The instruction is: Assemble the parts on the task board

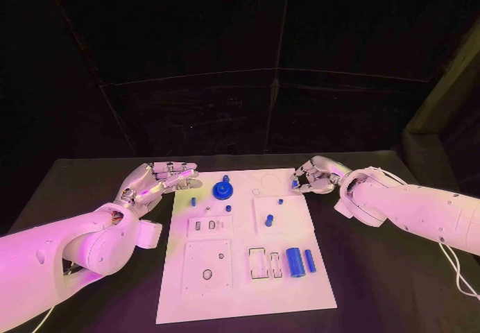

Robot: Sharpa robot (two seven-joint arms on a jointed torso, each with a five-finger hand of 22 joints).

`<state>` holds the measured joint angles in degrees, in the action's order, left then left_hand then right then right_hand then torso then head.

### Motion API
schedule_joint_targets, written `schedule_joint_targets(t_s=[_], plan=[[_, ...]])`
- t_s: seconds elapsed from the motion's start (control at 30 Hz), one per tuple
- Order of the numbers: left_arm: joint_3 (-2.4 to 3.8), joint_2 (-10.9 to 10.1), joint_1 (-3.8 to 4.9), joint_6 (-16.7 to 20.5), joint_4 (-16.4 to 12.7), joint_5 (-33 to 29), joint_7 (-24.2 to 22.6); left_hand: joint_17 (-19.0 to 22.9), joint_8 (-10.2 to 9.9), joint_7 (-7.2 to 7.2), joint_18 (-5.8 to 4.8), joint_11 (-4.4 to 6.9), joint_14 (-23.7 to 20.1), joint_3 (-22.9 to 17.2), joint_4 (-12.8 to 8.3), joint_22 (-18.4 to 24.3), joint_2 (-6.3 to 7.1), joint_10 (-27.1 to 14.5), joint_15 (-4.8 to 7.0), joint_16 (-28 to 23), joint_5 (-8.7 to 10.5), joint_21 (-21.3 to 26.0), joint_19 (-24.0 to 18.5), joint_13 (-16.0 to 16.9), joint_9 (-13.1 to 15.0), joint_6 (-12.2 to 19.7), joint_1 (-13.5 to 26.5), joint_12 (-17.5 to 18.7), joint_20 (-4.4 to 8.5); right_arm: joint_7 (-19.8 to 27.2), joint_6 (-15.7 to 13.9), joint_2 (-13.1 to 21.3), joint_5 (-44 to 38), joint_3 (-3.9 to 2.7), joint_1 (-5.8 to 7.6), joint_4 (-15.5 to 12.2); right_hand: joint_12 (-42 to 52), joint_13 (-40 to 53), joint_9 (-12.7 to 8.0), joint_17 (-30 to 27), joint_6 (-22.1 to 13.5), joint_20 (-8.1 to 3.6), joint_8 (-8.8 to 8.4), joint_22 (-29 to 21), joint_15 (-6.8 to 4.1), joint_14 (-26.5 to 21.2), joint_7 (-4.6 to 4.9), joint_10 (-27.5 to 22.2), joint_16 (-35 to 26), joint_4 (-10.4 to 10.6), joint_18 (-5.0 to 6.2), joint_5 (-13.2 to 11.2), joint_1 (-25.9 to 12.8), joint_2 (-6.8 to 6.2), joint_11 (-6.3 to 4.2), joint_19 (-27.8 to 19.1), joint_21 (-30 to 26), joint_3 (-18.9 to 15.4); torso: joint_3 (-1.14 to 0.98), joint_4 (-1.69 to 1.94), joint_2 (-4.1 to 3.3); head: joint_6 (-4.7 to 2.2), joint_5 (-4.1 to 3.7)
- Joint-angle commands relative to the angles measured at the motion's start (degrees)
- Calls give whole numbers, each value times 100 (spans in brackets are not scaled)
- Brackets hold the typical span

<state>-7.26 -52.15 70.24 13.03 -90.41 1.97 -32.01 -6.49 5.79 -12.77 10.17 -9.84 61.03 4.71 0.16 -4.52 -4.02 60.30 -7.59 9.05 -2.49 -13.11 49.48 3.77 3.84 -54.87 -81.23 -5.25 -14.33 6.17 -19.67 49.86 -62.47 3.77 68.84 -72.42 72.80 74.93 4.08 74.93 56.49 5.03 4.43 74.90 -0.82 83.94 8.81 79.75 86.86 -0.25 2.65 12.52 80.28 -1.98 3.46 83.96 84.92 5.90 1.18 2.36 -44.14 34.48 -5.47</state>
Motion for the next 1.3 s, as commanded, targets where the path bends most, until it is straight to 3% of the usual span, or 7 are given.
schedule_joint_targets(t_s=[0.03, 0.8, 1.3], plan=[[4, 5, 5, -76, -4, 20, -48, 7, -16, -13, 39, -10, 13, 6, -35, 6, -43, 18, -22, -25, -21, 39, 44, -3, -1, -29, 1, 34, -9, 7, 22, -5, 24, -3, 9, -1, 29, 10, 5, 967, 53, 16, 31, 355, -5, 484, -15, 42, 29, 0, -29, -32, 16, 56, -2, 107, 34, 42, -2, 3, -1, 13, -5], [3, 4, 5, -71, -1, 20, -46, 7, -22, -15, 39, -10, 18, 8, -44, 10, -48, 21, -21, -31, -21, 44, 50, -4, -2, -30, 2, 41, -8, -56, 103, -10, -23, -3, 7, 31, 43, 23, 15, 991, 247, -8, 86, 372, -38, 489, -71, 52, 40, -64, -32, -50, -49, 53, -46, 115, 41, 141, -2, 4, 1, 33, -14], [3, 1, 5, -68, -5, 20, -49, 7, -22, -15, 39, -10, 18, 8, -44, 10, -48, 21, -21, -31, -21, 44, 50, -4, -2, -30, 2, 41, -8, -10, 59, -37, -32, -3, 6, 45, 66, 48, 40, 1047, 599, -82, 225, 429, -122, 502, -194, 79, 68, -140, -43, -85, -113, 186, -148, 141, 65, 390, -3, 4, 1, 52, -9]])
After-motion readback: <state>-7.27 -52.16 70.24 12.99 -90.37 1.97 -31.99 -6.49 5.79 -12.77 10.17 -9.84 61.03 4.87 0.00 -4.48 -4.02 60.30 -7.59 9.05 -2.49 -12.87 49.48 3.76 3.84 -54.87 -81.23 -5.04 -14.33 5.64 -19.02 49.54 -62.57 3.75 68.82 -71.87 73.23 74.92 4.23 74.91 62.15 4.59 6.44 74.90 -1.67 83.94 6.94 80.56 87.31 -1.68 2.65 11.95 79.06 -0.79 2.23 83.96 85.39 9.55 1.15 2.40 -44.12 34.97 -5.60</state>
